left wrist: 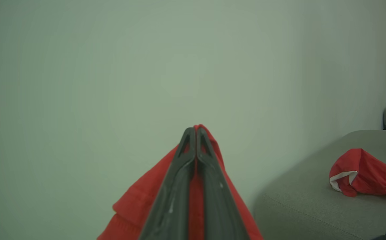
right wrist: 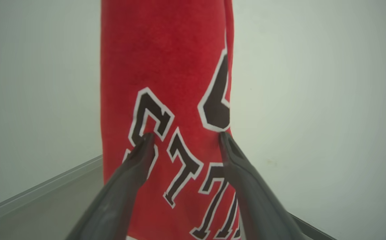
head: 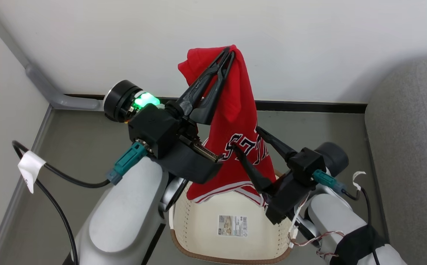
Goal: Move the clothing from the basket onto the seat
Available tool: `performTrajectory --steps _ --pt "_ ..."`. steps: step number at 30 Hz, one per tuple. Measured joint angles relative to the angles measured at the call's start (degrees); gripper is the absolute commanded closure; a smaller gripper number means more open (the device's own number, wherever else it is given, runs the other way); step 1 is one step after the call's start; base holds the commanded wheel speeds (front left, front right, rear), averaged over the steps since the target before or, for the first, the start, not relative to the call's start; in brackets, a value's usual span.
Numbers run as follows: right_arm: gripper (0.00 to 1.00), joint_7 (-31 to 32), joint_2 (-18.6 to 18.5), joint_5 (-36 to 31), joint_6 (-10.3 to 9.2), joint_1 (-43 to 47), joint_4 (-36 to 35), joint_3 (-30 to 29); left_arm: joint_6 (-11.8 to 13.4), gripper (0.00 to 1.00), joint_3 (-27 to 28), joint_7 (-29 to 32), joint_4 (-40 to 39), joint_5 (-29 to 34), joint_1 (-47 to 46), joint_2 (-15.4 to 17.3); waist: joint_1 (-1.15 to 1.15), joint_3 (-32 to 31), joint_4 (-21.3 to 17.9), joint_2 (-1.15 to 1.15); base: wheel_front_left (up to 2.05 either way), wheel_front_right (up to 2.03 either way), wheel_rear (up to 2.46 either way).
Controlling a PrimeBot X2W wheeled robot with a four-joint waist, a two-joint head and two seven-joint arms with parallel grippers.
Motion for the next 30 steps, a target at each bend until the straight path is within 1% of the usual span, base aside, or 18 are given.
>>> performTrajectory --steps 7,12,13,14,15,20,25,28,30 --pt "0.00 -0.01 -0.05 0.26 0.00 -3.96 2.53 -0.46 0.00 1.00 -1.35 0.00 -1.07 -0.34 -0.48 -0.18 0.00 0.42 1.86 0.00 0.00 0.00 0.00" --pt "0.00 -0.01 -0.07 0.63 0.00 -6.57 5.68 -0.04 0.00 1.00 -2.20 0.00 -1.64 -1.40 -0.50 -0.20 0.00 0.73 2.97 0.00 0.00 0.00 0.00" --pt "0.18 -0.01 -0.08 0.69 0.00 -7.15 6.36 0.45 0.00 1.00 -2.38 0.00 -1.77 -1.48 -0.50 -0.20 0.00 0.79 3.18 0.00 0.00 0.00 0.00" --pt "0.31 0.00 -0.13 0.92 0.00 -7.75 6.94 1.20 0.00 1.00 -2.44 0.00 -1.87 -1.54 -0.49 -0.22 0.00 0.84 3.36 0.00 0.00 0.00 0.00" --pt "1.00 0.00 -0.15 1.51 0.00 -8.31 7.35 1.99 0.00 1.00 -2.43 0.00 -1.94 -1.62 -0.49 -0.22 0.00 0.88 3.50 0.00 0.00 0.00 0.00" --pt "1.00 -0.01 -0.15 4.48 0.00 -9.42 8.05 4.50 0.00 1.00 -2.43 0.00 -1.80 -1.80 -0.49 -0.23 0.00 1.06 3.97 0.00 0.00 0.00 0.00" --pt "1.00 0.00 -0.16 7.17 0.00 -9.70 7.66 5.32 0.00 1.00 -0.99 -0.01 -0.76 -2.18 -0.13 0.19 -0.01 1.18 3.77 0.00 0.00 0.00 0.00" --pt "1.00 0.00 -0.16 8.37 0.00 -9.86 6.14 4.90 0.00 0.99 -0.14 -0.14 1.51 -2.16 0.85 0.66 -0.01 1.09 2.97 0.00 0.00 0.00 0.00" --pt "1.00 0.00 -0.18 8.78 0.00 -9.85 5.97 4.67 0.00 0.28 0.37 -0.15 2.54 -2.16 1.70 0.62 -0.01 0.94 2.52 0.00 0.00 0.00 0.00"
